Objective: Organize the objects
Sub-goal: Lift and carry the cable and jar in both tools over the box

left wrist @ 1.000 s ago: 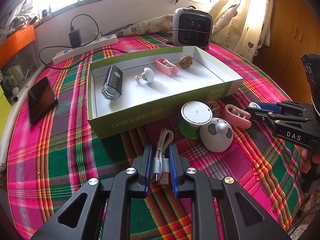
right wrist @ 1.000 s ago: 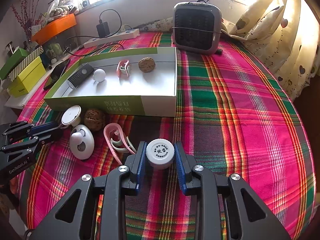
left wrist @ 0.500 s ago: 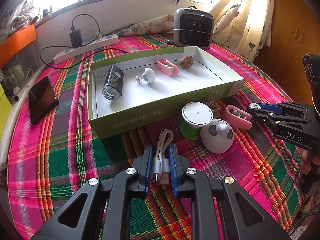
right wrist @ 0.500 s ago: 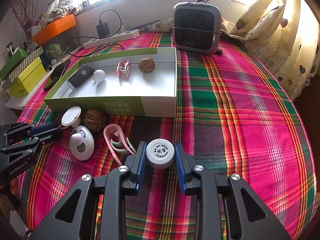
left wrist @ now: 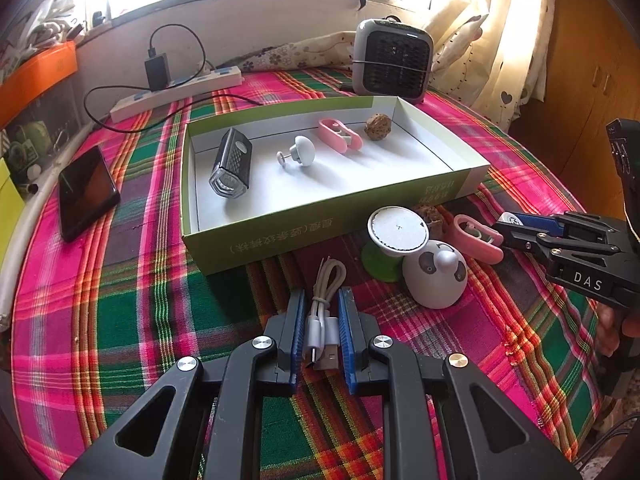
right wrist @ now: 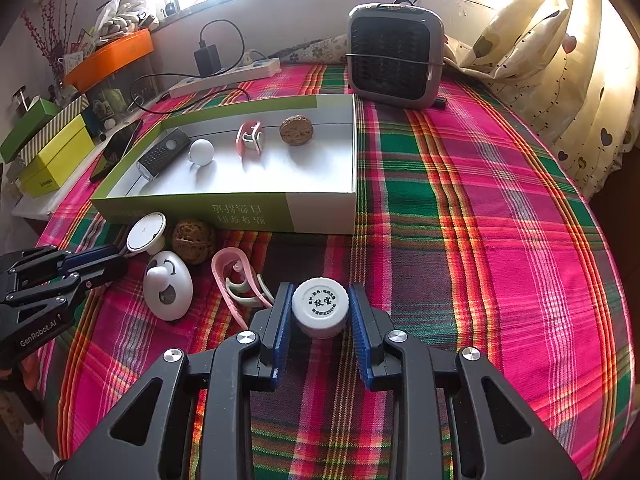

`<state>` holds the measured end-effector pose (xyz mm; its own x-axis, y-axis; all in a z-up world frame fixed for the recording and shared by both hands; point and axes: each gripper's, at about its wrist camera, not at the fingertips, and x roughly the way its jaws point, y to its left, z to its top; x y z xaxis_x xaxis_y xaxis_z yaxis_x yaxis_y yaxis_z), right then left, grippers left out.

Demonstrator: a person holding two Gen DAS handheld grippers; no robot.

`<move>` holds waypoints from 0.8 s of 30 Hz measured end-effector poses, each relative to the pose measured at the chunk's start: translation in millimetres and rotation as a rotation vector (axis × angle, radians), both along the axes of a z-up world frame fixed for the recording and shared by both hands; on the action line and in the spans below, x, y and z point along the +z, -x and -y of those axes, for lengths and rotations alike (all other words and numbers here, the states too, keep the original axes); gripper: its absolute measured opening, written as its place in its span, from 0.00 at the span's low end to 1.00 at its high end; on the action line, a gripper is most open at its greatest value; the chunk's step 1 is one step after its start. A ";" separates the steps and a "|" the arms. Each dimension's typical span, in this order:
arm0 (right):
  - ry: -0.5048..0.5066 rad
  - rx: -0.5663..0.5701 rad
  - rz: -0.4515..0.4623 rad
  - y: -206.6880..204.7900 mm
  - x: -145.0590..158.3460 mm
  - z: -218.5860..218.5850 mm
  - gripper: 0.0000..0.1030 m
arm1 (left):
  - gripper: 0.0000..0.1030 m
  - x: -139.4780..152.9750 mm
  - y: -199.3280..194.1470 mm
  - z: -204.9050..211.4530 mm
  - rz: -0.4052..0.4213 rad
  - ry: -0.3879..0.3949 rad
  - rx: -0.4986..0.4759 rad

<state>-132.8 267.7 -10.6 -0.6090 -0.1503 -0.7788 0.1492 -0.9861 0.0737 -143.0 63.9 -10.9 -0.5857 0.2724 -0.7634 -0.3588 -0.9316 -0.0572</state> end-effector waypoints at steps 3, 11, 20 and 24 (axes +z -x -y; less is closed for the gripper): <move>0.001 0.001 -0.003 -0.5 1.2 0.4 0.28 | 0.14 1.8 -0.9 1.3 -0.004 -0.005 0.006; 0.004 0.004 -0.014 -1.5 6.4 2.0 0.28 | 0.14 8.1 -1.7 2.5 -0.015 -0.019 0.013; 0.001 0.010 -0.028 -1.5 12.2 2.6 0.28 | 0.14 19.8 -1.7 3.5 -0.034 -0.045 0.012; 0.001 0.013 -0.037 -1.1 15.4 3.6 0.28 | 0.14 24.3 -0.5 3.5 -0.046 -0.048 0.011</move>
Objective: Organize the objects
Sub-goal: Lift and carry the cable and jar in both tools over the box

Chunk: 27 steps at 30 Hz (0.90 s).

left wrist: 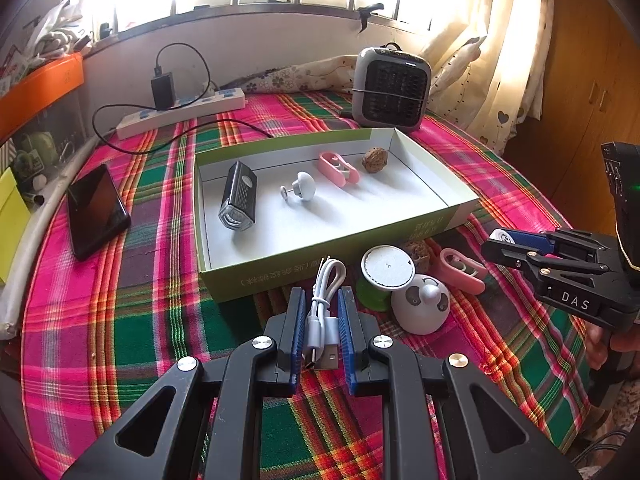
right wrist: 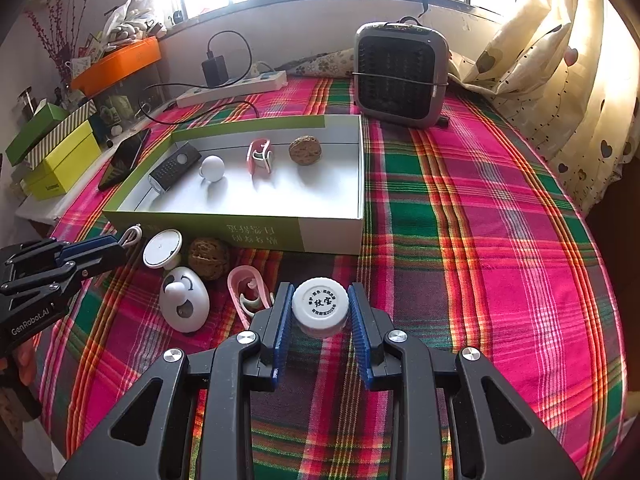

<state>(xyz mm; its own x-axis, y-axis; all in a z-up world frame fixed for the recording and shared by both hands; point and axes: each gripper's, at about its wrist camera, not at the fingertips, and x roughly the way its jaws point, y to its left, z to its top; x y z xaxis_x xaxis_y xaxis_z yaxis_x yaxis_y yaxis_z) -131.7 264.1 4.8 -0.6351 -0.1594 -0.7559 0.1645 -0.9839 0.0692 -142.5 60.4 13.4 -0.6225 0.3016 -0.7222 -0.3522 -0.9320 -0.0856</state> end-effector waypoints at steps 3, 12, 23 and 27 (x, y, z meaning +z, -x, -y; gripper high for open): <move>0.008 0.006 -0.006 0.7 3.5 1.1 0.28 | 0.14 3.8 1.8 0.2 -0.007 -0.006 0.003; -0.001 0.021 -0.029 7.6 14.1 6.8 0.28 | 0.14 12.2 9.6 -0.8 -0.017 -0.023 0.004; -0.001 0.036 -0.047 23.8 22.8 13.5 0.28 | 0.14 18.4 23.8 -2.6 -0.028 -0.038 0.012; -0.001 0.042 -0.056 33.6 26.8 15.7 0.28 | 0.14 20.4 34.9 -3.4 -0.023 -0.053 0.019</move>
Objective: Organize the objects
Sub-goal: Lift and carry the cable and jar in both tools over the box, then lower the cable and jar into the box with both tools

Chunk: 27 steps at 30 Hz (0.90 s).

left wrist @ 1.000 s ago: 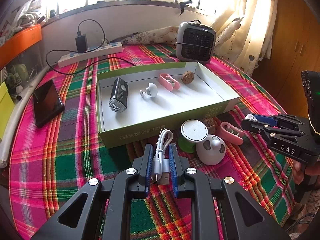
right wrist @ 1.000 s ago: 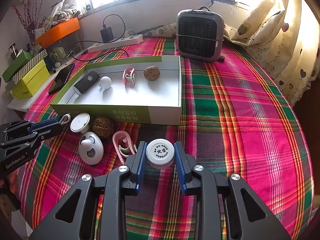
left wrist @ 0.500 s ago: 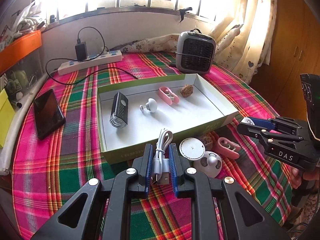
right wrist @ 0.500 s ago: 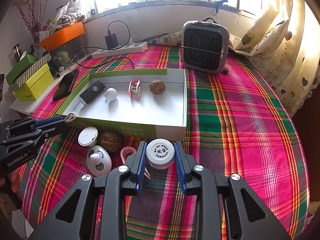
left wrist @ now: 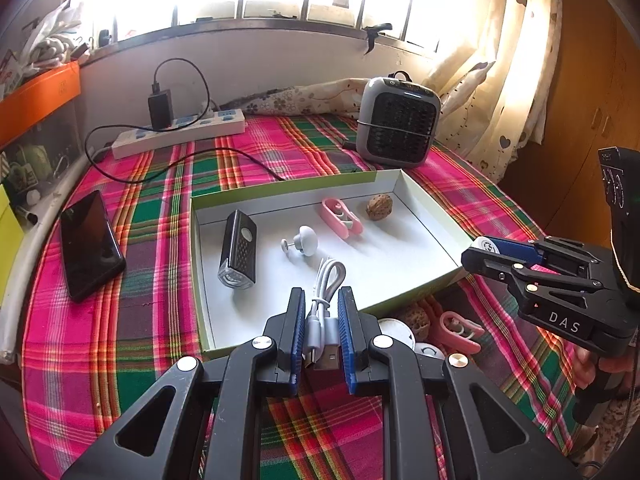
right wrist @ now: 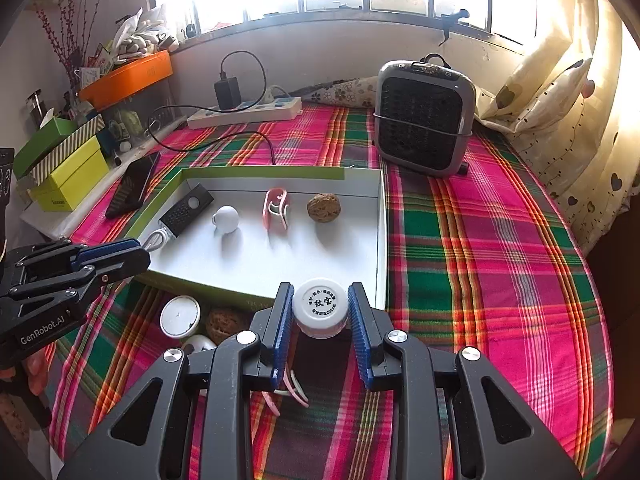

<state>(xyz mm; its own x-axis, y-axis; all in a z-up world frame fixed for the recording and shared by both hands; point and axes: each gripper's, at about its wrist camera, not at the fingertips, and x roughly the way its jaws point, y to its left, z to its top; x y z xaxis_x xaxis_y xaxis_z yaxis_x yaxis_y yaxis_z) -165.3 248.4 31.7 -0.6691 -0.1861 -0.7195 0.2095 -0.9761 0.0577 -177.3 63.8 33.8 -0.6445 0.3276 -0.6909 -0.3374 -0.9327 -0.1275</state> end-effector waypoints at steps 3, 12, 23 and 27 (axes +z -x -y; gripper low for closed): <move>0.003 0.002 -0.003 8.5 0.7 2.2 0.28 | 0.14 -1.8 8.8 -1.3 0.011 0.000 0.007; 0.007 0.013 0.003 30.0 -1.9 6.2 0.28 | 0.14 -9.6 30.0 -0.9 0.033 -0.014 0.020; 0.006 0.016 0.040 54.9 -15.8 9.4 0.28 | 0.14 -21.0 52.7 -3.6 0.062 -0.023 0.042; 0.004 0.017 0.053 62.9 -21.1 9.8 0.28 | 0.14 -24.9 58.2 -7.0 0.066 -0.013 0.040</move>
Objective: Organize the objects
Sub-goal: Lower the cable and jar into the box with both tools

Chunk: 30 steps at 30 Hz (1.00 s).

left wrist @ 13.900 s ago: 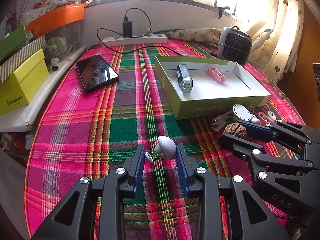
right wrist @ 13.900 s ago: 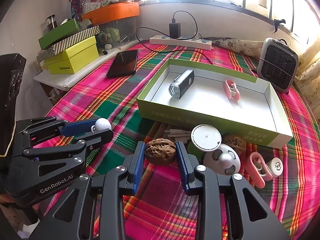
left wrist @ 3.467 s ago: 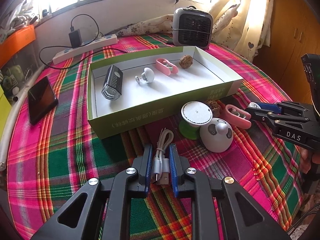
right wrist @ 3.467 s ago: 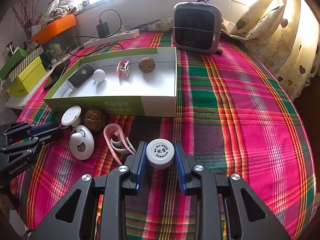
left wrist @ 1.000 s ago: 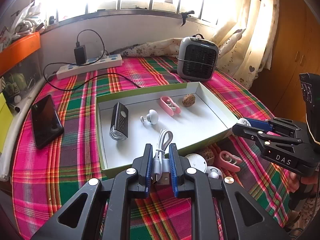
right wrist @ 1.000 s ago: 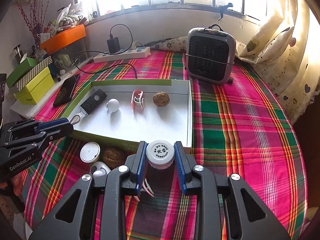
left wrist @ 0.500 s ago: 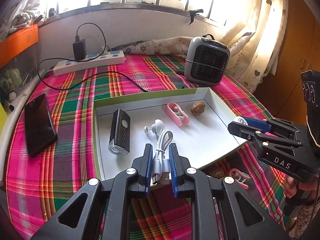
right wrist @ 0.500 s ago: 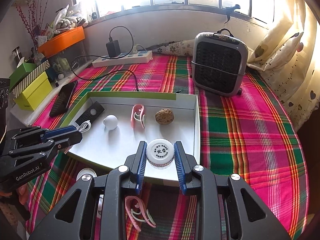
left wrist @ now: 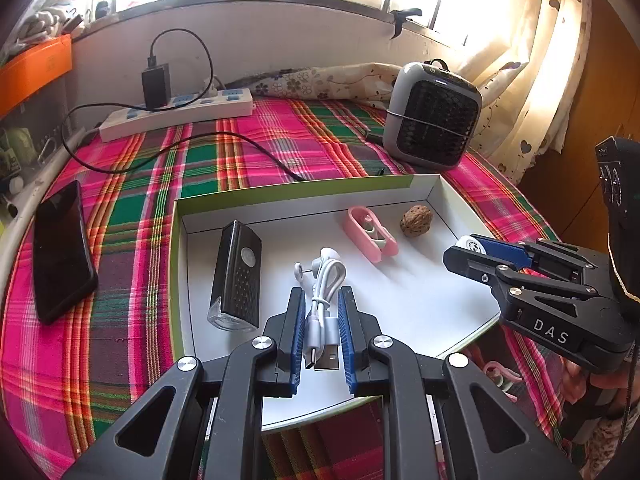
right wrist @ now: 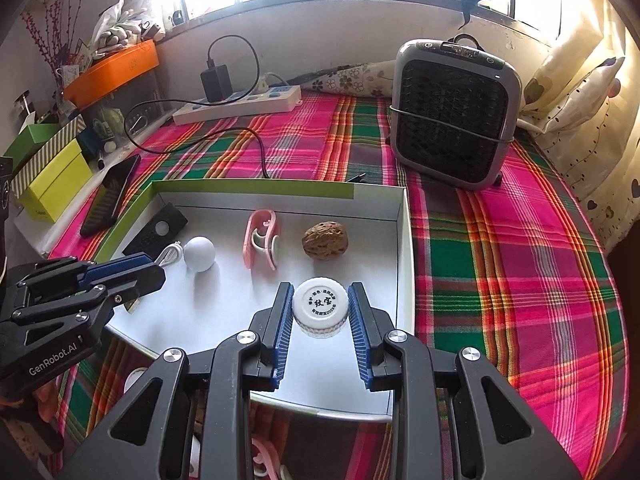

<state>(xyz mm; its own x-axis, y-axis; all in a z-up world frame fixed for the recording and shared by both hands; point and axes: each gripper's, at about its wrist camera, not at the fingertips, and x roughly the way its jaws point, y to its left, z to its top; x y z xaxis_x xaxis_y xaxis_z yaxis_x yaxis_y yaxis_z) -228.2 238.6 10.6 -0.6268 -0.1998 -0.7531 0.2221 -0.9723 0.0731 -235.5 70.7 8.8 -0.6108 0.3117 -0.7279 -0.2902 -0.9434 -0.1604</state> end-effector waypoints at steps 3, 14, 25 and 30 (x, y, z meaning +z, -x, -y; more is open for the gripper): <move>-0.001 0.000 0.008 5.3 -3.9 -0.4 0.28 | 0.14 -3.2 4.6 -0.6 0.007 0.002 0.004; -0.007 0.003 0.019 17.1 -12.2 1.2 0.28 | 0.14 -11.6 11.5 -2.6 0.025 0.010 0.005; -0.015 0.019 0.011 23.0 -14.0 5.6 0.28 | 0.14 -16.8 15.9 -2.3 0.033 0.012 0.008; -0.017 0.028 0.007 25.2 -15.5 8.9 0.28 | 0.14 -16.7 15.6 -2.2 0.035 0.010 0.007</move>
<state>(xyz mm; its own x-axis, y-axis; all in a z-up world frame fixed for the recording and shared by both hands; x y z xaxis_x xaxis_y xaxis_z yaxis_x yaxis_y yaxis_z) -253.4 229.7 -4.9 -0.6156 -0.2040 -0.7612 0.2488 -0.9668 0.0579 -251.2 73.0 -7.9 -0.5873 0.2997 -0.7518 -0.2777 -0.9471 -0.1605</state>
